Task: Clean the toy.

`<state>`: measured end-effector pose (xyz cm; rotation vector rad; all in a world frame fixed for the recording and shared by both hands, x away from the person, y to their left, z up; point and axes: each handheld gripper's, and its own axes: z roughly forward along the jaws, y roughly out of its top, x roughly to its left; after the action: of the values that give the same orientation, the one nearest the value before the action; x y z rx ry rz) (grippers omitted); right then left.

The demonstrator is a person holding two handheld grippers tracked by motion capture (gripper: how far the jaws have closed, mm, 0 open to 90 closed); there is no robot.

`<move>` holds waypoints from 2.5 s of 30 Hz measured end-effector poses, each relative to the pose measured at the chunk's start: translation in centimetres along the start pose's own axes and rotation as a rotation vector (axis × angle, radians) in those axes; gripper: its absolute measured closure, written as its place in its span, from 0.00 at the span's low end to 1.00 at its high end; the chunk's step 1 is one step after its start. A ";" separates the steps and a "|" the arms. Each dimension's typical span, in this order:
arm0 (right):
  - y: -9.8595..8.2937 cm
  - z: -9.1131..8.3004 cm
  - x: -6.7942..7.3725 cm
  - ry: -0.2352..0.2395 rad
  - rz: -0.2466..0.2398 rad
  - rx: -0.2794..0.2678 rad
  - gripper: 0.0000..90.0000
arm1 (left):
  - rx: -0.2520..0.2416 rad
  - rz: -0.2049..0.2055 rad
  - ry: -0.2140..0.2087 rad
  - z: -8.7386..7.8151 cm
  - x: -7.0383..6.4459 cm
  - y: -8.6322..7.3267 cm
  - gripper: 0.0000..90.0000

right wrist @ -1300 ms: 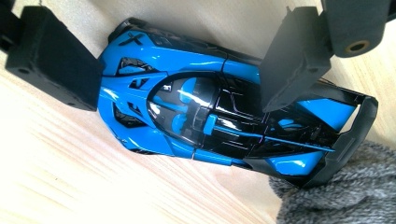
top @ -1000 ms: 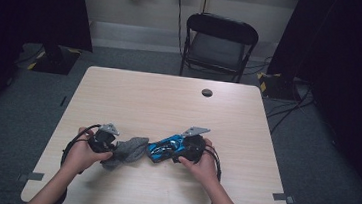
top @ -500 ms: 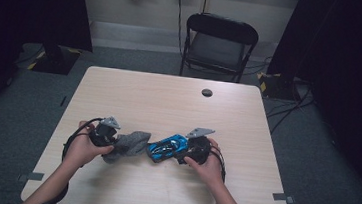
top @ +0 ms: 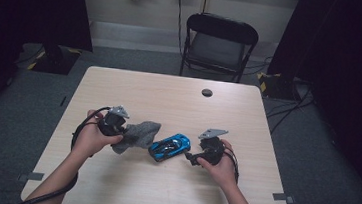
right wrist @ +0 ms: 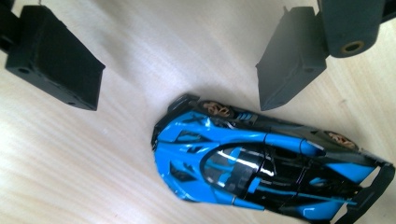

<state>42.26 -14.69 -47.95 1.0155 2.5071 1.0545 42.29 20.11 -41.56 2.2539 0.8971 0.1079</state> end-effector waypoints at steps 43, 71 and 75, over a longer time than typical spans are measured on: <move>8.5 -0.7 4.4 0.165 -0.131 -0.086 0.16 | 0.005 0.071 -0.042 3.0 -2.0 5.1 0.75; 9.0 -1.7 4.1 0.134 -0.153 -0.121 0.15 | 0.028 0.080 -0.048 3.4 -2.6 5.8 0.75; 8.8 -1.1 4.5 0.133 -0.180 -0.099 0.15 | 0.005 0.078 -0.061 3.1 -2.7 6.1 0.75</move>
<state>42.93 -7.78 -40.83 0.6986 2.5631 1.2119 44.73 13.45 -39.60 2.2850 0.7785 0.0723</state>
